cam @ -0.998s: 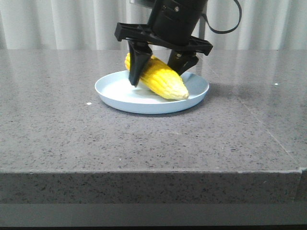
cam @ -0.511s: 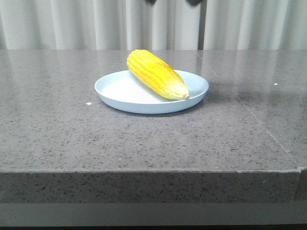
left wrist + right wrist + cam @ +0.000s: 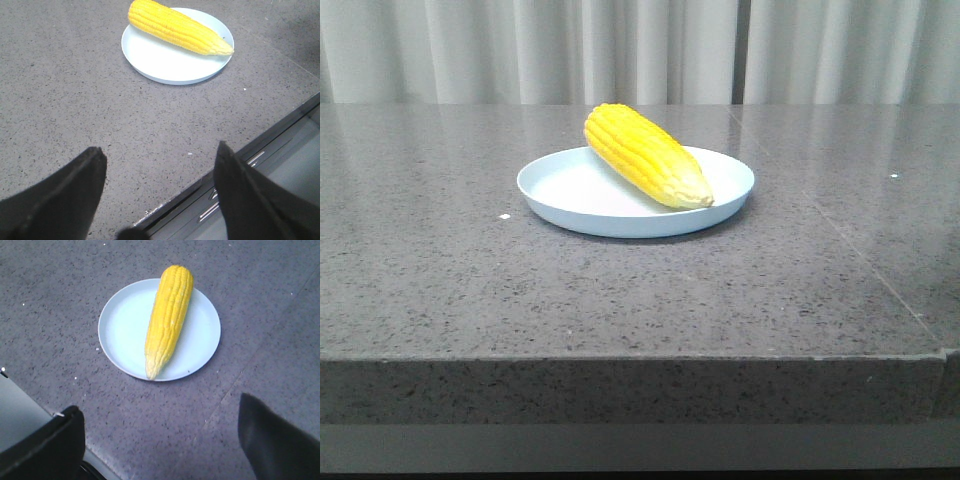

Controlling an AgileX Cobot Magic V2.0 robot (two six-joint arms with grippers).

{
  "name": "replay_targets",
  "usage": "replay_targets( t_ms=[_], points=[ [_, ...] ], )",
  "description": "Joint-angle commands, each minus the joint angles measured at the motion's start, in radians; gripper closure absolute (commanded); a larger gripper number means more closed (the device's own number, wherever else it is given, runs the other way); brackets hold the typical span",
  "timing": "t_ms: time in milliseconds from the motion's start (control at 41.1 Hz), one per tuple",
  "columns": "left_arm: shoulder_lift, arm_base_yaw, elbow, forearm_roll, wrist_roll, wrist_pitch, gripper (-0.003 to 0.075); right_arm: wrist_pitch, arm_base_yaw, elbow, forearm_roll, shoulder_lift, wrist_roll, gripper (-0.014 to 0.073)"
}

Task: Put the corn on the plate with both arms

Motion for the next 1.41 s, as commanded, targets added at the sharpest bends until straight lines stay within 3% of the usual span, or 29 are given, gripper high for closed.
replay_targets(
  t_ms=[0, 414, 1119, 1192, 1290, 1387],
  points=[
    [0.002, -0.008, -0.026, -0.009, -0.009, -0.065, 0.0259, -0.037, 0.0, 0.048, -0.006, -0.1, 0.0, -0.005],
    [0.002, -0.008, -0.026, -0.009, -0.009, -0.065, 0.026, 0.0, 0.0, 0.228, -0.006, -0.404, 0.044, -0.005],
    [0.002, -0.008, -0.026, -0.009, -0.009, -0.072, 0.0265, -0.016, 0.0, 0.237, -0.037, -0.413, 0.103, -0.005],
    [0.002, -0.008, -0.026, -0.009, -0.009, -0.072, 0.0293, -0.015, 0.0, 0.237, -0.037, -0.413, 0.103, -0.005],
    [0.002, -0.008, -0.026, -0.009, -0.009, -0.07, 0.0387, -0.012, 0.0, 0.237, -0.037, -0.413, 0.103, -0.0031],
    [0.002, -0.008, -0.026, -0.009, -0.009, -0.07, 0.0503, 0.0, 0.0, 0.237, -0.037, -0.413, 0.103, 0.0086]
  ],
)
